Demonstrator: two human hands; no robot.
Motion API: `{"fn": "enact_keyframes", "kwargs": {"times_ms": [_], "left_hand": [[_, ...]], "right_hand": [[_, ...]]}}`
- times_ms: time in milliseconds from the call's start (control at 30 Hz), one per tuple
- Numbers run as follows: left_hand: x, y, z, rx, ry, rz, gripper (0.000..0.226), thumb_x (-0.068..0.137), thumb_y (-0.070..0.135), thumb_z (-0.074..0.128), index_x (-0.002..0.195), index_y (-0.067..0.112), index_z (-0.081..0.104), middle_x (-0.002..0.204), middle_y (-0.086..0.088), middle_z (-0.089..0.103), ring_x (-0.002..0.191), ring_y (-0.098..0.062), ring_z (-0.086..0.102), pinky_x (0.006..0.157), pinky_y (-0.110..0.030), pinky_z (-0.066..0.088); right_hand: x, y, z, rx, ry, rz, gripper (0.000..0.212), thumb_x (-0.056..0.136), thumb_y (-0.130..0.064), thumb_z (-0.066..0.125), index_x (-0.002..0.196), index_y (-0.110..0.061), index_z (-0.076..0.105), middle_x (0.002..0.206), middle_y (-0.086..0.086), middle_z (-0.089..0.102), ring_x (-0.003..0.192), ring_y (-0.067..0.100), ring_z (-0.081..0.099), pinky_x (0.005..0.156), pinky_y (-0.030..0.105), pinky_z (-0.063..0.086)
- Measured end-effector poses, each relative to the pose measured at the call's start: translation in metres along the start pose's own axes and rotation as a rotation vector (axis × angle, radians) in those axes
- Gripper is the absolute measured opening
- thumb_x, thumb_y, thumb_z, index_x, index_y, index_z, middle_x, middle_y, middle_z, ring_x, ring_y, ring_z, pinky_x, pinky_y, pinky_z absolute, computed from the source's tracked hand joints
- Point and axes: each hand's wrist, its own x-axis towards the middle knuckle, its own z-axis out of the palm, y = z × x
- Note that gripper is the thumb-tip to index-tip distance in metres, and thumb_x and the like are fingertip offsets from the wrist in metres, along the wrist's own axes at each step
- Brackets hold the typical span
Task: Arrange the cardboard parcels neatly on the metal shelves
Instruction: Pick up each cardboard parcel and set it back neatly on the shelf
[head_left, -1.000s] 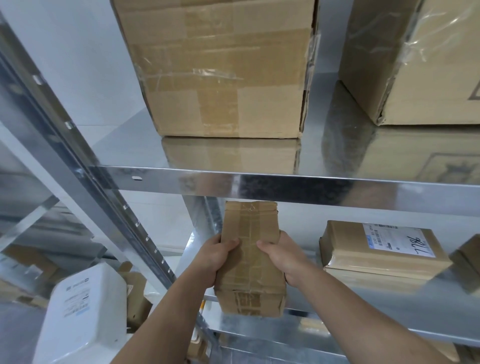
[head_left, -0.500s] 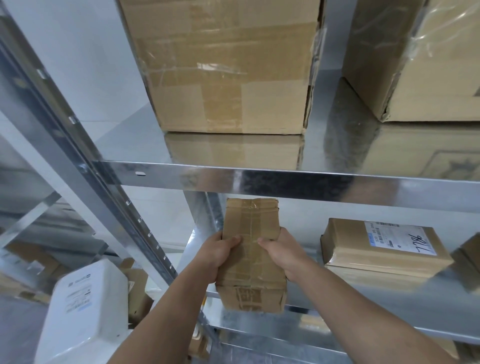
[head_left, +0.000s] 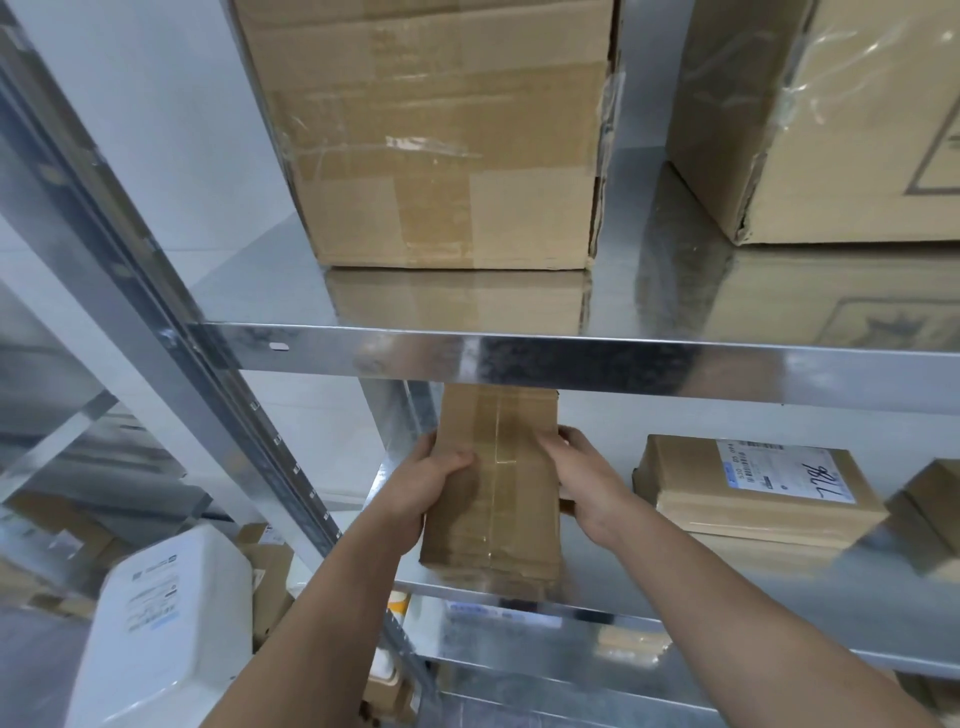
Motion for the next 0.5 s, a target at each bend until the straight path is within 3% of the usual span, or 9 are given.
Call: {"fn": "enact_keyframes", "kwargs": {"times_ms": [67,167,267,433,500], "left_hand": [[-0.003,0.008,-0.004,-0.048,0.01,0.049,0.036,0.096,0.014,0.059,0.13,0.024,0.054,0.106,-0.005,0.072,0.089,-0.02,0.069,0.069,-0.028,0.055],[-0.011,0.017,-0.008,-0.142,0.004,0.07,0.024,0.098,0.023,0.053,0.119,0.02,0.064,0.103,-0.002,0.07,0.087,-0.019,0.063,0.073,-0.028,0.048],[-0.015,0.022,-0.009,-0.208,0.039,0.113,0.027,0.1,0.032,0.05,0.107,0.02,0.074,0.091,0.002,0.072,0.078,-0.016,0.066,0.066,-0.027,0.048],[-0.017,0.025,-0.01,-0.313,0.092,0.071,0.041,0.102,0.055,0.044,0.108,0.023,0.069,0.079,0.002,0.072,0.075,-0.021,0.066,0.066,-0.033,0.048],[-0.018,0.026,-0.01,-0.316,0.046,0.087,0.048,0.102,0.059,0.043,0.117,0.023,0.071,0.091,-0.001,0.074,0.084,-0.021,0.07,0.07,-0.033,0.051]], "right_hand": [[-0.003,-0.011,-0.001,0.106,0.008,-0.027,0.042,0.1,-0.059,0.052,0.124,-0.026,0.058,0.118,0.0,0.07,0.111,0.021,0.066,0.103,0.049,0.052],[-0.008,-0.023,-0.003,0.201,0.04,-0.036,0.05,0.104,-0.062,0.038,0.125,-0.022,0.059,0.121,0.004,0.067,0.114,0.024,0.063,0.1,0.056,0.052],[-0.01,-0.027,-0.004,0.25,0.04,-0.031,0.057,0.101,-0.067,0.036,0.129,-0.022,0.057,0.12,0.008,0.067,0.113,0.029,0.062,0.092,0.059,0.055],[-0.011,-0.031,-0.004,0.231,0.028,-0.029,0.056,0.102,-0.063,0.036,0.137,-0.022,0.053,0.113,0.009,0.065,0.113,0.029,0.062,0.089,0.059,0.054],[-0.011,-0.032,-0.004,0.195,0.02,-0.032,0.055,0.103,-0.061,0.037,0.139,-0.022,0.053,0.108,0.008,0.063,0.111,0.029,0.061,0.095,0.06,0.052]]}}
